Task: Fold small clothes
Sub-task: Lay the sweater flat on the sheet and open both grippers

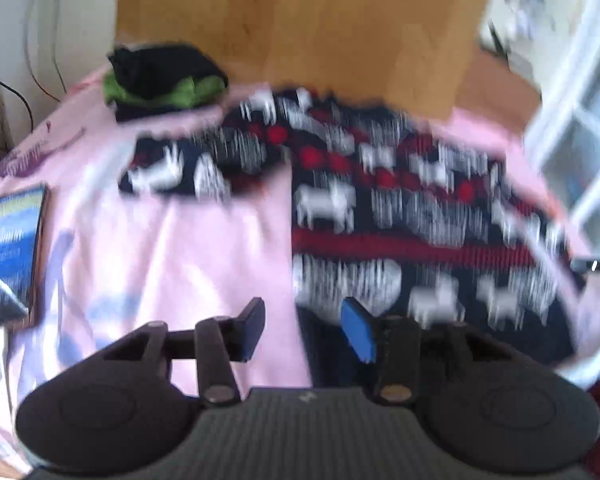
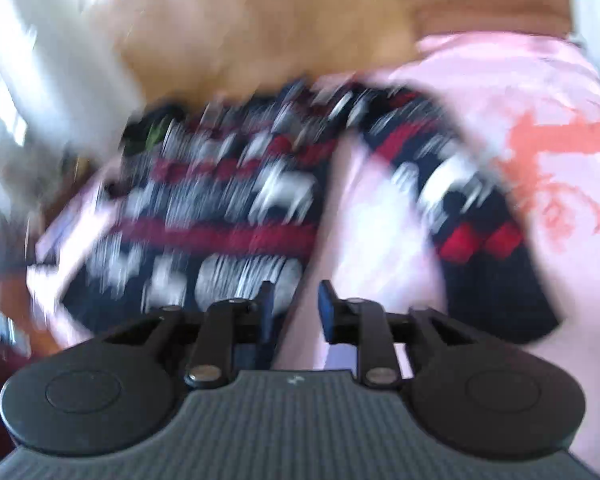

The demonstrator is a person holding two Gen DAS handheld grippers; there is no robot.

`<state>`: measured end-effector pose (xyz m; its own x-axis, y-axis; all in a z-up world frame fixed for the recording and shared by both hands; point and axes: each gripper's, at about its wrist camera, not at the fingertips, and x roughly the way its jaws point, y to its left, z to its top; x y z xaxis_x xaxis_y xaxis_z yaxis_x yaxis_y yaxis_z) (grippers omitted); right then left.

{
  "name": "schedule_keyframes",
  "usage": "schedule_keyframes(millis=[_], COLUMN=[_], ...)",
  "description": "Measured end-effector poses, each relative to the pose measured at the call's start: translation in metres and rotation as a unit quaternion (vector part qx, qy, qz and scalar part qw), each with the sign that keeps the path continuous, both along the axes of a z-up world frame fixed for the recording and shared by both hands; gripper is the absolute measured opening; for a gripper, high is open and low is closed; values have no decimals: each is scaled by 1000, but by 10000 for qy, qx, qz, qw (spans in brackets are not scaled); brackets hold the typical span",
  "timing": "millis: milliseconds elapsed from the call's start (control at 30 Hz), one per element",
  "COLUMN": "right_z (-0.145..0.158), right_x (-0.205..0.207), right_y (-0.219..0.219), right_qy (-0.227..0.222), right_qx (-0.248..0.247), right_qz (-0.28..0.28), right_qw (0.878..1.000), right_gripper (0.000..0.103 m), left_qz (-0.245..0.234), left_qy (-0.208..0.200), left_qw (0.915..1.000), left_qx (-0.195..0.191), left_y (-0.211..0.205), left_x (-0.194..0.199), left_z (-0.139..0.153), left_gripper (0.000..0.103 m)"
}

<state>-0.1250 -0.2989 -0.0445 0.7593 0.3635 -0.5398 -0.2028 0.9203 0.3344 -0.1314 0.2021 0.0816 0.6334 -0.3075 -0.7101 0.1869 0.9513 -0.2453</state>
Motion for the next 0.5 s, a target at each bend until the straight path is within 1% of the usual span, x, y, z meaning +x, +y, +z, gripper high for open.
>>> schedule_keyframes(millis=[33,100,133,167,200,267,300,367,433,500], right_z=[8,19,24,26,28,31,31,29,27,21], right_x=[10,27,41,55,73,108,124,160,190,218], right_y=[-8,-14,-19,-23,-29,-43,-46,-46,-44,-47], right_qy=[-186,-478,-595,-667,-692,-695,-682,-596,-502,-284], right_qx=[88,46,-11,-34,-4,38,-14,-173,-391,-477], right_qz=[-225,-596,-779,-963,-1126,-1284,-1370,-1460,-1529,-1549], right_qw=[9995,9971,9952,9931,9912,9893,9882,9873,9862,9864], right_gripper=[30,33,36,42,43,43,44,46,49,51], left_qz=[98,247,254,197,162,130,81,-18,-86,-111], left_qy=[-172,-504,-594,-665,-725,-842,-884,-919,-853,-748], left_qw=[9998,9982,9976,9973,9971,9962,9954,9938,9938,9945], left_qx=[-68,-211,-254,-257,-180,176,366,620,713,718], left_y=[-2,-14,-26,-39,-53,-86,-104,-133,-148,-157], left_x=[6,27,37,50,59,77,85,96,102,106], left_z=[5,10,10,8,4,-8,-15,-31,-45,-58], left_gripper=[50,56,57,57,57,57,57,57,57,57])
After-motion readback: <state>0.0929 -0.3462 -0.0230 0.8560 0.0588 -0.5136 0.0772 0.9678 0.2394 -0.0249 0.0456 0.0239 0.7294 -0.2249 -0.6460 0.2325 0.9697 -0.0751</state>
